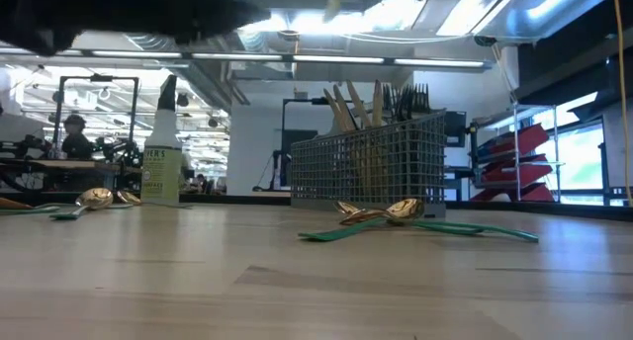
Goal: Sort silverware
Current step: Put the yellow table knife into the gray silverware organizer, then put the green spoon into the gray silverware organizer
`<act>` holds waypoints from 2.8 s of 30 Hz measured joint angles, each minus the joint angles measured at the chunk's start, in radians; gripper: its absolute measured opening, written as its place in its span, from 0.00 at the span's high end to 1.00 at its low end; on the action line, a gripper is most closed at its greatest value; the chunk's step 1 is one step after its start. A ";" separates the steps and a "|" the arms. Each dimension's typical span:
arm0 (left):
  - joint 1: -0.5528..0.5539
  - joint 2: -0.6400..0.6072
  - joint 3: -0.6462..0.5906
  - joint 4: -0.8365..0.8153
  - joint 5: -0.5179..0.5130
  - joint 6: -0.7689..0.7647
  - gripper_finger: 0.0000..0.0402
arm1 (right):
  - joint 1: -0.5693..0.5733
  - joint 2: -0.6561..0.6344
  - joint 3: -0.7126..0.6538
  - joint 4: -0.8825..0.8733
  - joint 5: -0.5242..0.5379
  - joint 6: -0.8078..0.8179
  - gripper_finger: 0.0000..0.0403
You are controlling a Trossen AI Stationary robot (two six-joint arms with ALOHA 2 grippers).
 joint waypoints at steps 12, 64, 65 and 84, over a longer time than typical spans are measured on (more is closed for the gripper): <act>0.082 0.000 -0.031 -0.184 0.146 -0.227 0.32 | -0.134 0.000 0.001 -0.328 0.022 0.181 0.95; 0.086 0.000 -0.030 -0.216 0.200 -0.235 0.32 | -0.091 0.012 0.164 -0.456 -0.129 0.094 0.84; 0.086 0.000 -0.030 -0.219 0.212 -0.235 0.32 | -0.071 0.012 0.181 -0.456 -0.131 0.067 0.84; 0.052 0.001 -0.030 -0.273 0.516 -0.207 0.32 | 0.307 0.170 0.230 -0.891 -0.508 0.350 0.84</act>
